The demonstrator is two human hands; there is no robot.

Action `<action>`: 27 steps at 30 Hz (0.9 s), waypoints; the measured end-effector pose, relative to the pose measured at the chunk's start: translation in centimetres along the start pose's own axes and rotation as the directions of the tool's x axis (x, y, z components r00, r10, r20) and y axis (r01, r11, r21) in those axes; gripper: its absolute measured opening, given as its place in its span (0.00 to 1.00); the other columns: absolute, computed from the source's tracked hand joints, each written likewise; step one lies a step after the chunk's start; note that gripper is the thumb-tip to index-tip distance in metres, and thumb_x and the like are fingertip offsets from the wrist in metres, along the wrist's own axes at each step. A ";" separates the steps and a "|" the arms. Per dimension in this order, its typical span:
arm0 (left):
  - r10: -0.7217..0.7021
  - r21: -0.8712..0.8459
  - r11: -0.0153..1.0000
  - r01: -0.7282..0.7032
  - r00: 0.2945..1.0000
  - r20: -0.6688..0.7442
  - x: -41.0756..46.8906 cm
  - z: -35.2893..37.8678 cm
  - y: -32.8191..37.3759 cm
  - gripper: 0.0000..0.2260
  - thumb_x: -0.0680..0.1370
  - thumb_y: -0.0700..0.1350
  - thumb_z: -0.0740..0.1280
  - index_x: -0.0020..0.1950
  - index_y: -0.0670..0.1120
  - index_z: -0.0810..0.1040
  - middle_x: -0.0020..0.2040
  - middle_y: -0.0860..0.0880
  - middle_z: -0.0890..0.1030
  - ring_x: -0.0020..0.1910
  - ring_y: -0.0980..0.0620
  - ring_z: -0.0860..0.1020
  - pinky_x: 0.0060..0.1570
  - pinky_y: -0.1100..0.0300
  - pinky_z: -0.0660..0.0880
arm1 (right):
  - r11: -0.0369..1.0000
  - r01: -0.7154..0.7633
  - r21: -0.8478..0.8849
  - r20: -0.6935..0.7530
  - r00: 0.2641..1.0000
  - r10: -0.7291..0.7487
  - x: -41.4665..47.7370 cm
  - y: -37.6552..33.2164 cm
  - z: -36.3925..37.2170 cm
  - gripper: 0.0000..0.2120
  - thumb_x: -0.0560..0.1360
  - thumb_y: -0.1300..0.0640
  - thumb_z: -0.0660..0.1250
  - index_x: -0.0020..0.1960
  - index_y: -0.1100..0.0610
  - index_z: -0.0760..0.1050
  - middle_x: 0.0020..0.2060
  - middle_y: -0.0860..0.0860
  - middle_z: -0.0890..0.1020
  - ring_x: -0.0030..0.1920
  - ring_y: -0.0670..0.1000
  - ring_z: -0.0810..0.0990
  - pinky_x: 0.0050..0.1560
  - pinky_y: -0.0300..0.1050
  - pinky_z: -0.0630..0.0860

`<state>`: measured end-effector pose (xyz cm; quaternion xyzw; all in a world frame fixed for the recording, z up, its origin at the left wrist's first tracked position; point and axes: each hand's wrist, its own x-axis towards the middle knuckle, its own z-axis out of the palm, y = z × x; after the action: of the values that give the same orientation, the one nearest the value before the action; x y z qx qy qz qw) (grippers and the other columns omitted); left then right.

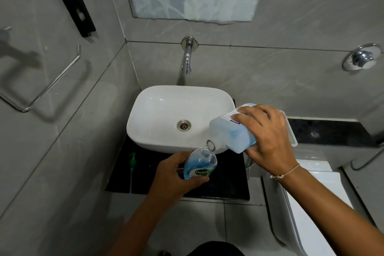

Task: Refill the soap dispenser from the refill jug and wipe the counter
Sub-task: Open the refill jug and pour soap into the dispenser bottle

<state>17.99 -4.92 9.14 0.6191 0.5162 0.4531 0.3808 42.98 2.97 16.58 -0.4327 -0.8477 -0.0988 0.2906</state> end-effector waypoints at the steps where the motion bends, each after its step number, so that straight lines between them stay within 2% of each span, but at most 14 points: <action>1: 0.000 0.001 1.000 0.000 1.000 -0.005 0.0 0.0 0.1 0.25 0.64 0.58 0.81 0.59 0.57 0.80 0.53 0.60 0.85 0.51 0.57 0.84 0.46 0.70 0.78 | 1.000 0.004 -0.004 -0.002 1.000 -0.004 0.0 0.0 0.0 0.28 0.66 0.53 0.73 0.64 0.48 0.70 0.64 0.51 0.76 0.62 0.59 0.71 0.61 0.58 0.65; 6: 0.001 0.015 1.000 -0.001 1.000 -0.020 -0.1 0.1 0.3 0.24 0.64 0.58 0.81 0.58 0.63 0.79 0.52 0.63 0.84 0.52 0.59 0.83 0.47 0.70 0.78 | 0.999 0.038 -0.023 -0.016 0.999 -0.038 0.4 0.1 -0.3 0.27 0.67 0.54 0.72 0.64 0.49 0.70 0.64 0.52 0.76 0.62 0.60 0.71 0.63 0.60 0.65; 10: -0.002 0.000 1.000 0.002 1.000 -0.021 -0.1 0.2 0.5 0.25 0.64 0.59 0.80 0.59 0.62 0.79 0.53 0.62 0.84 0.52 0.59 0.83 0.46 0.71 0.78 | 0.998 0.060 -0.031 -0.029 0.998 -0.061 0.7 0.2 -0.6 0.24 0.69 0.54 0.68 0.64 0.50 0.70 0.64 0.53 0.76 0.62 0.61 0.71 0.64 0.60 0.64; 14: -0.016 -0.013 1.000 0.015 1.000 -0.027 0.0 0.4 0.3 0.25 0.64 0.57 0.81 0.59 0.57 0.80 0.52 0.60 0.85 0.51 0.57 0.84 0.45 0.71 0.78 | 0.997 0.066 -0.039 -0.034 0.997 -0.067 1.0 0.3 -0.8 0.24 0.69 0.52 0.70 0.64 0.51 0.70 0.63 0.55 0.77 0.63 0.61 0.71 0.65 0.62 0.64; 21: -0.013 -0.010 1.000 0.013 0.999 -0.030 -0.1 0.6 0.4 0.25 0.64 0.55 0.82 0.59 0.56 0.81 0.52 0.60 0.85 0.51 0.57 0.83 0.46 0.70 0.78 | 0.994 0.090 -0.055 -0.057 0.994 -0.094 1.3 0.3 -1.2 0.25 0.69 0.51 0.72 0.64 0.51 0.69 0.62 0.57 0.77 0.63 0.63 0.72 0.67 0.65 0.65; 27: 0.002 -0.002 1.000 -0.002 1.000 -0.031 -0.1 0.6 1.1 0.22 0.64 0.56 0.81 0.55 0.63 0.80 0.52 0.64 0.84 0.51 0.60 0.83 0.46 0.72 0.77 | 0.992 0.106 -0.067 -0.081 0.991 -0.111 1.5 0.4 -1.4 0.25 0.70 0.51 0.73 0.64 0.51 0.70 0.62 0.58 0.78 0.63 0.62 0.71 0.66 0.66 0.65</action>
<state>18.92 -5.20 9.95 0.6121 0.5211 0.4634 0.3729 43.23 3.62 18.54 -0.3903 -0.8535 -0.1591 0.3065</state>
